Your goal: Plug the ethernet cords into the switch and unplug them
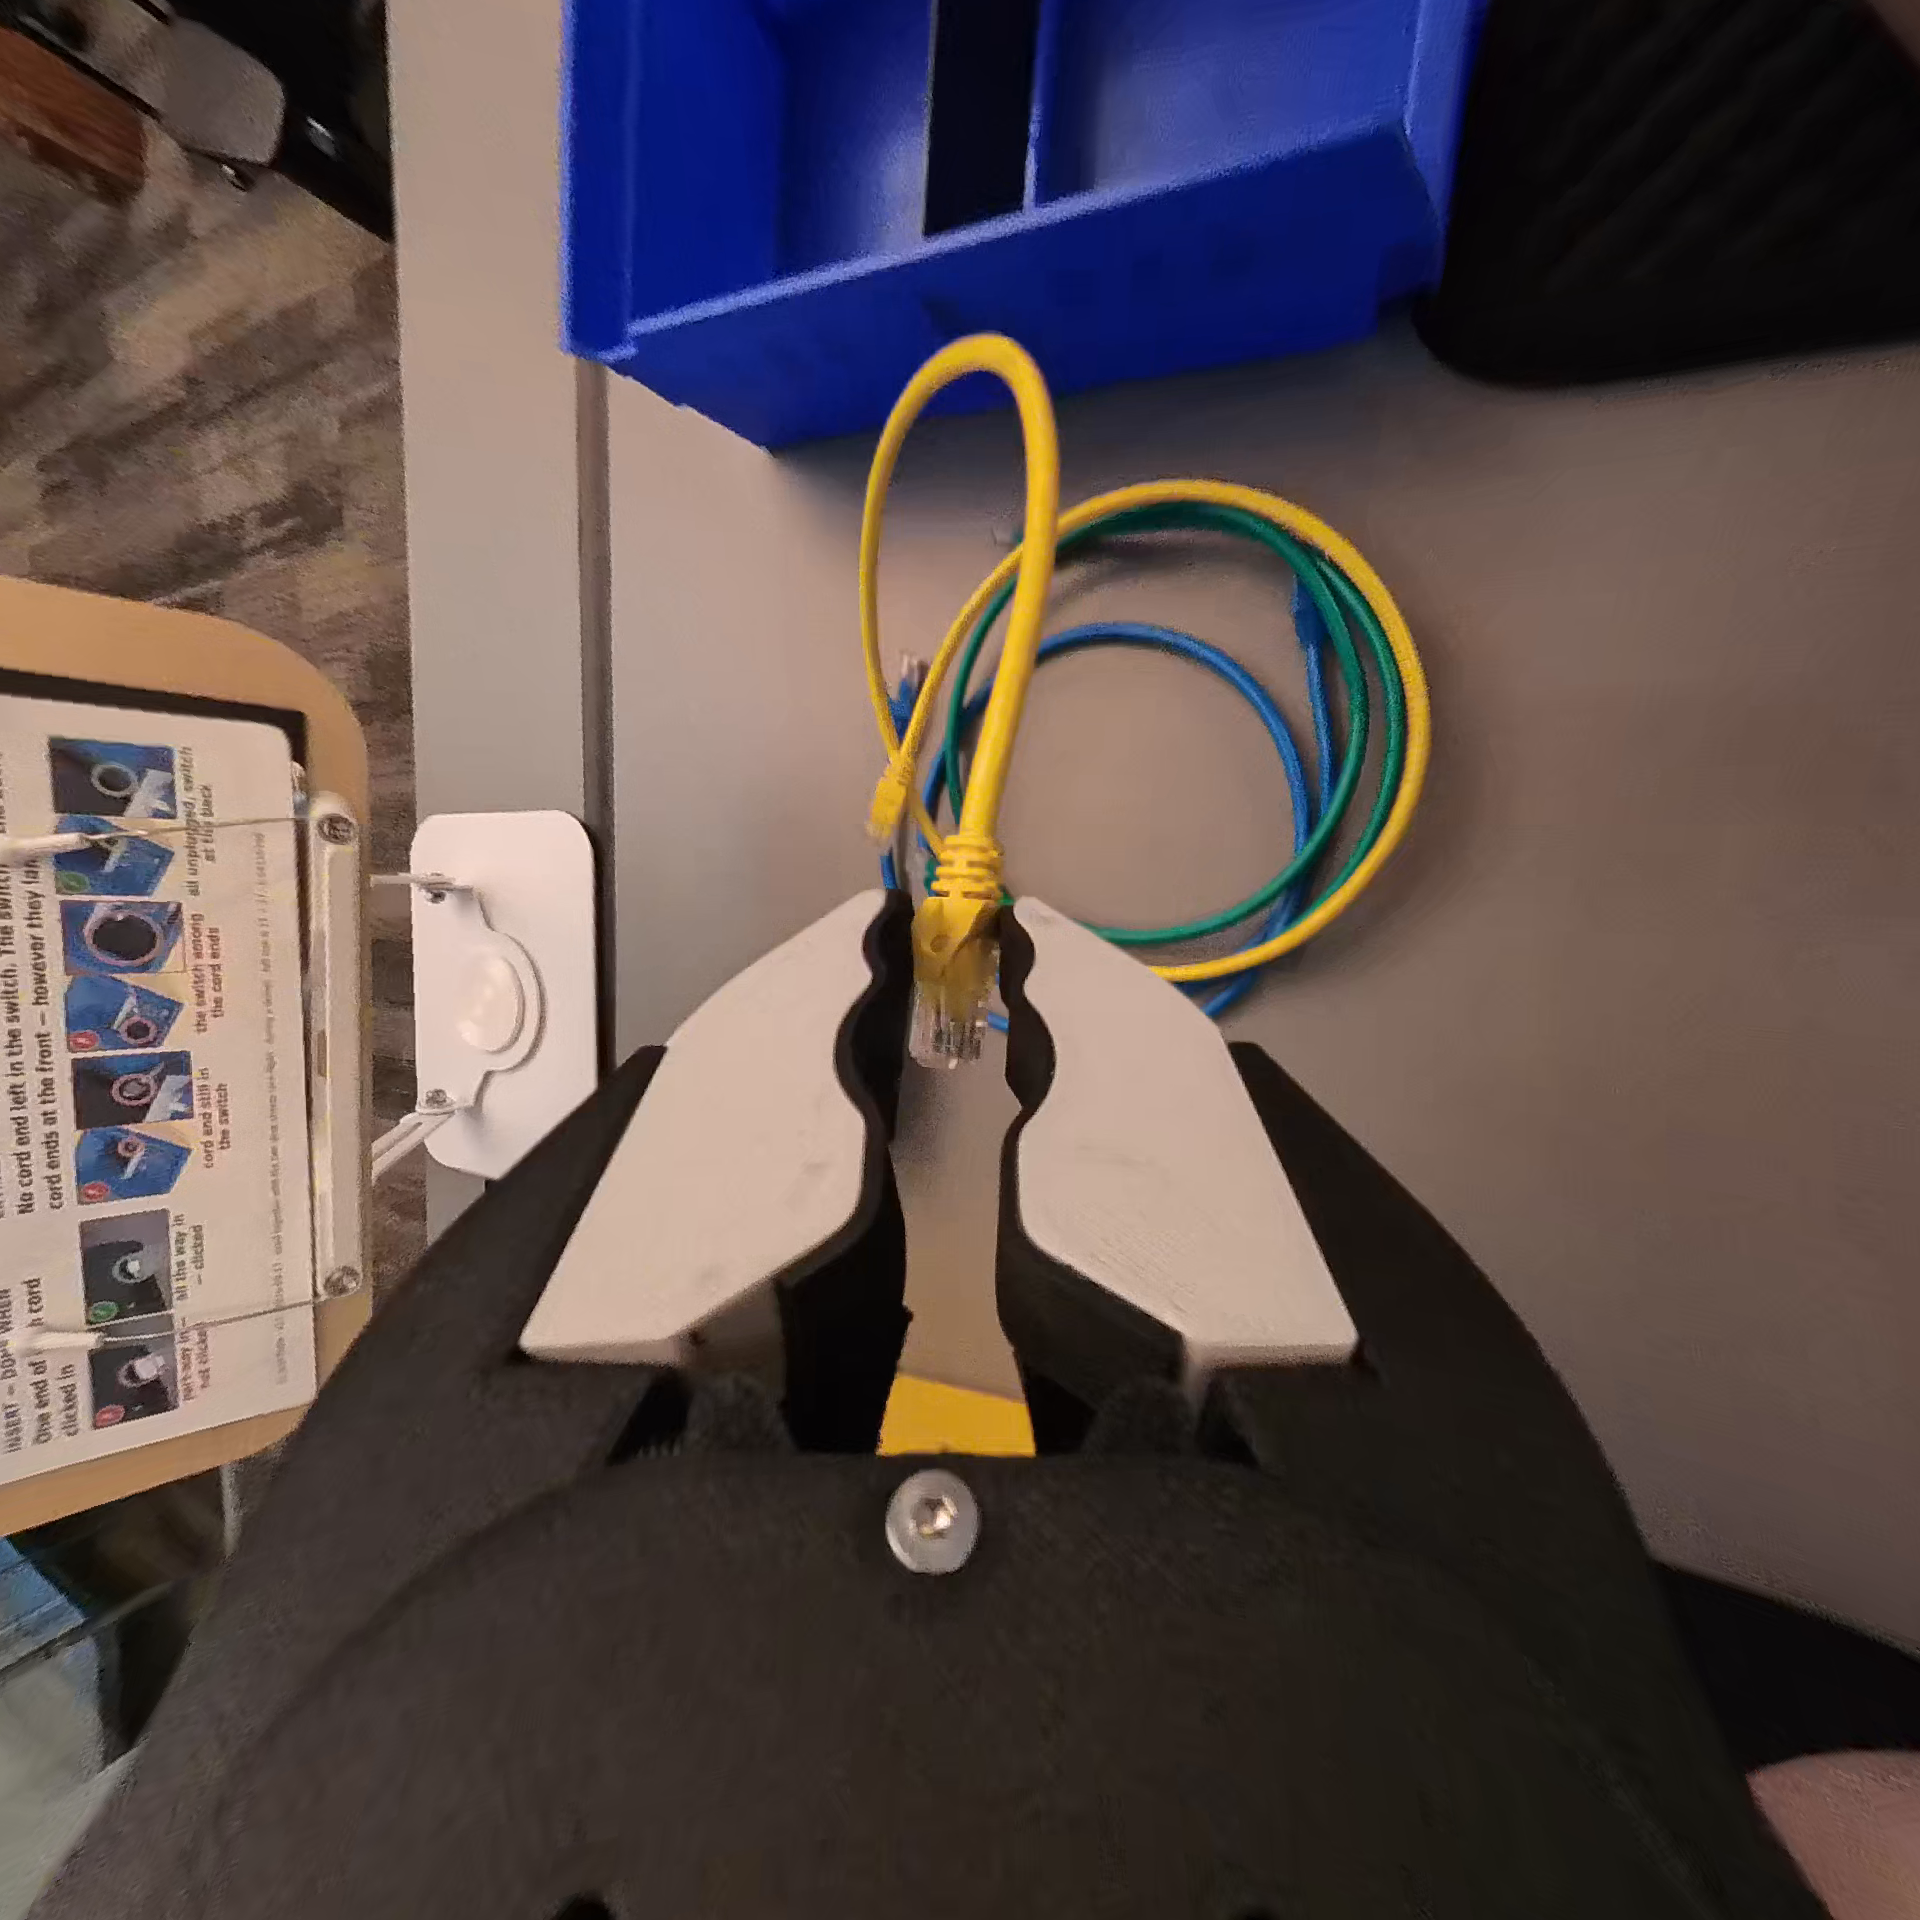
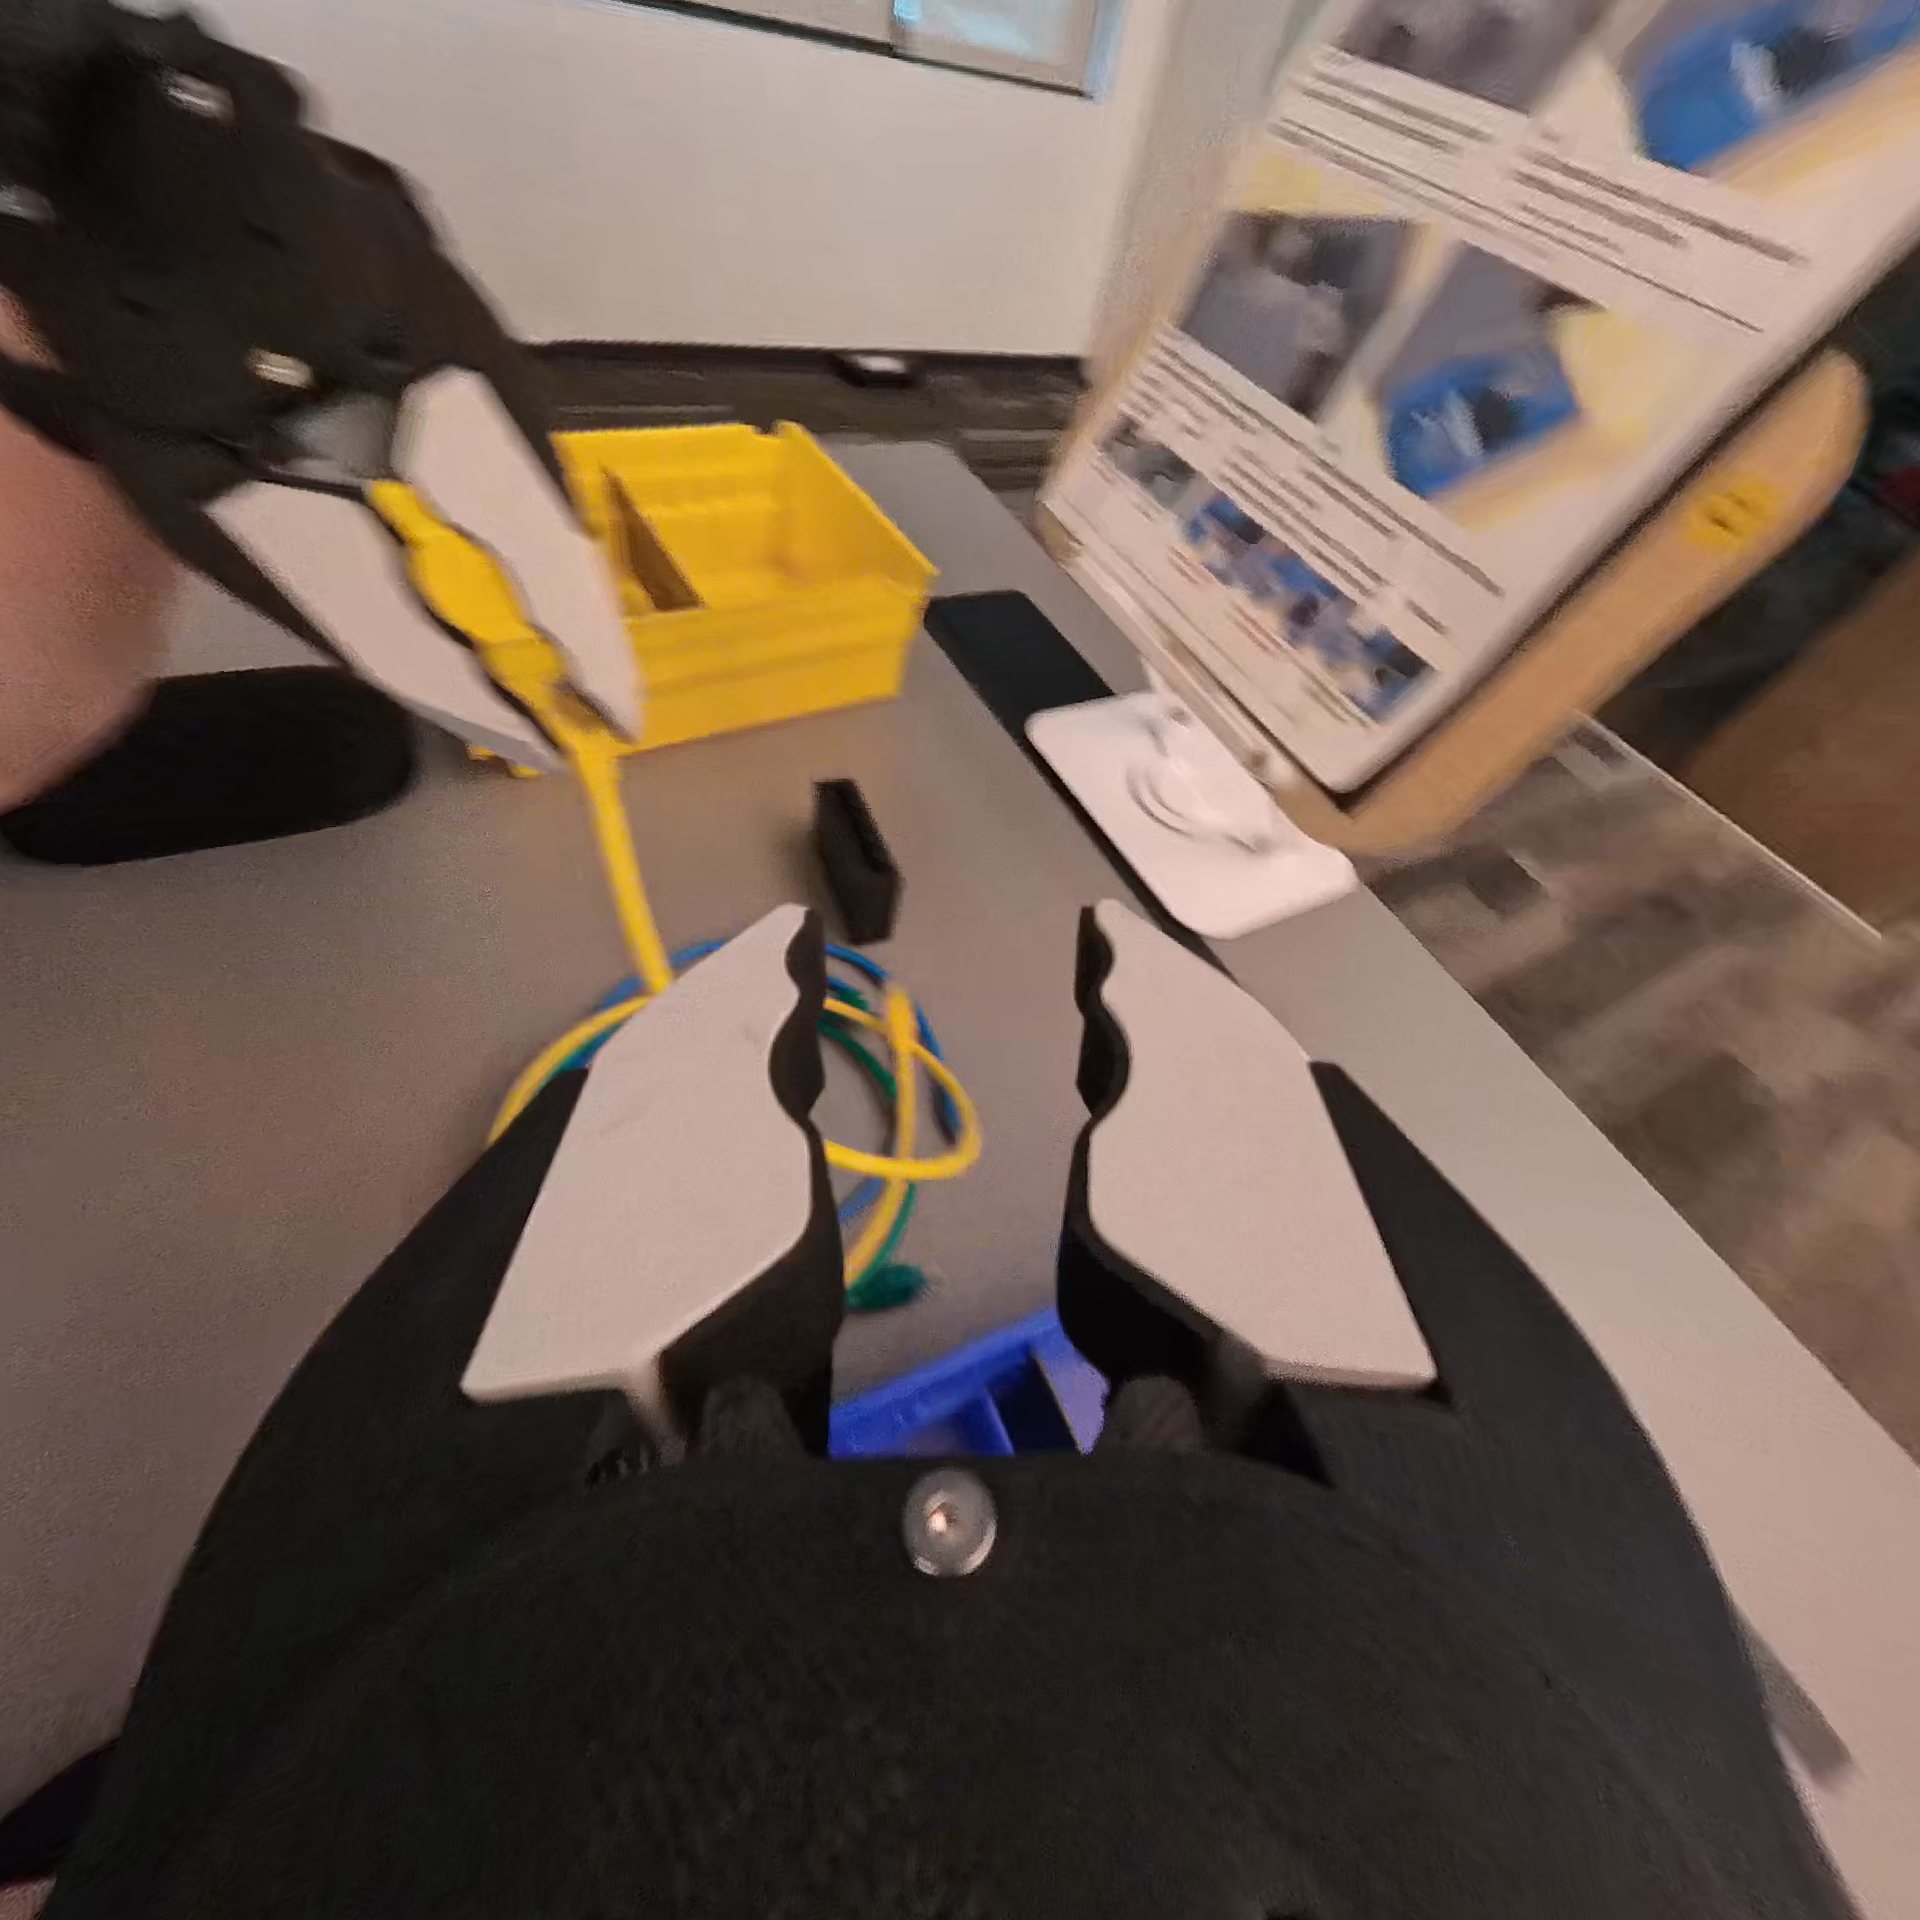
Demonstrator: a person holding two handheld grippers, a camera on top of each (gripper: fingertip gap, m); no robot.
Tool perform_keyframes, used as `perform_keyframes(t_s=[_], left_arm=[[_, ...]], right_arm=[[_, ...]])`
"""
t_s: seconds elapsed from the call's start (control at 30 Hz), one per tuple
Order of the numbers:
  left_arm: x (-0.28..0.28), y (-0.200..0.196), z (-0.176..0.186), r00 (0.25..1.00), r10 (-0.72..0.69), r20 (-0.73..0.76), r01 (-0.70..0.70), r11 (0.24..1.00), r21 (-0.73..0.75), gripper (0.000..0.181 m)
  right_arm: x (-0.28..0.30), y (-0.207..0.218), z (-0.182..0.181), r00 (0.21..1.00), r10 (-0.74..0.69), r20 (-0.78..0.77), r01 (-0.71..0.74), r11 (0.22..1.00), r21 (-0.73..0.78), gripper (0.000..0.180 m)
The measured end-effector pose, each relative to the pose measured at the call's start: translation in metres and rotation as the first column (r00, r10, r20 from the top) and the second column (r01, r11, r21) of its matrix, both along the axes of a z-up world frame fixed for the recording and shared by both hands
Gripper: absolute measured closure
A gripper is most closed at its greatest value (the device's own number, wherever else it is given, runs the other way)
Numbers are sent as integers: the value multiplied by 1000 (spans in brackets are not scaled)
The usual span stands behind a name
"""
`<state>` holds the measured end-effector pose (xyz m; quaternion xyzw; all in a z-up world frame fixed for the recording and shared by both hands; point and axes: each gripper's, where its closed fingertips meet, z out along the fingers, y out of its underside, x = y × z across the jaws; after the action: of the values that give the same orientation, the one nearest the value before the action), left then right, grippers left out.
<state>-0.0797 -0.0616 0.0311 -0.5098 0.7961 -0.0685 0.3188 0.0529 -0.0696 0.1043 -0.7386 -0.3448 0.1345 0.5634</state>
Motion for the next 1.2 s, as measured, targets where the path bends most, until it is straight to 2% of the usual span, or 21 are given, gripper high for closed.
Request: perform_keyframes(t_s=[0.17, 0.3, 0.43, 0.47, 0.53, 0.57, 0.67, 0.77, 0.87, 0.93, 1.03, 1.1, 1.2], left_arm=[[21, 0, -12, 995, 11, 96, -2, 996, -89, 166], [24, 11, -21, 993, 25, 112, -8, 989, -149, 166], [22, 9, -8, 984, -13, 178, 54, 973, -225, 166], [21, 8, -5, 979, -25, 202, 72, 971, -229, 166], [17, 9, -1, 973, -35, 230, 91, 967, -238, 166], [14, 13, 2, 969, -24, 248, 85, 967, -239, 166], [3, 28, 24, 926, 48, 376, 67, 955, -288, 163], [-7, 39, 53, 832, 179, 525, 109, 876, -471, 147], [-11, 41, 63, 782, 207, 588, 219, 792, -570, 130], [-8, 36, 70, 751, 224, 622, 303, 720, -625, 129], [-1, 30, 68, 761, 252, 598, 359, 604, -712, 135], [4, 30, 59, 790, 267, 552, 331, 573, -750, 138], [11, 27, 55, 794, 270, 545, 334, 556, -761, 139]], right_arm=[[-80, -14, -24, 955, 253, 155, -242, 966, -89, 123], [-95, 3, -56, 919, 250, 305, -209, 965, -162, 127], [-98, 17, -74, 904, 249, 347, -188, 961, -201, 134], [-100, 20, -76, 905, 254, 341, -193, 960, -203, 139], [-105, 21, -81, 898, 286, 333, -220, 950, -223, 165], [-109, 22, -80, 896, 303, 324, -240, 945, -222, 172], [-115, 30, -63, 920, 268, 286, -241, 962, -128, 173], [-111, 38, -48, 938, 190, 290, -188, 981, -35, 173], [-108, 39, -39, 948, 155, 278, -162, 987, 2, 173], [-106, 38, -35, 952, 142, 270, -152, 988, 15, 173], [-104, 39, -33, 955, 126, 269, -138, 990, 27, 173], [-105, 39, -32, 955, 129, 267, -142, 989, 29, 173], [-106, 40, -34, 952, 130, 276, -143, 989, 29, 173]])
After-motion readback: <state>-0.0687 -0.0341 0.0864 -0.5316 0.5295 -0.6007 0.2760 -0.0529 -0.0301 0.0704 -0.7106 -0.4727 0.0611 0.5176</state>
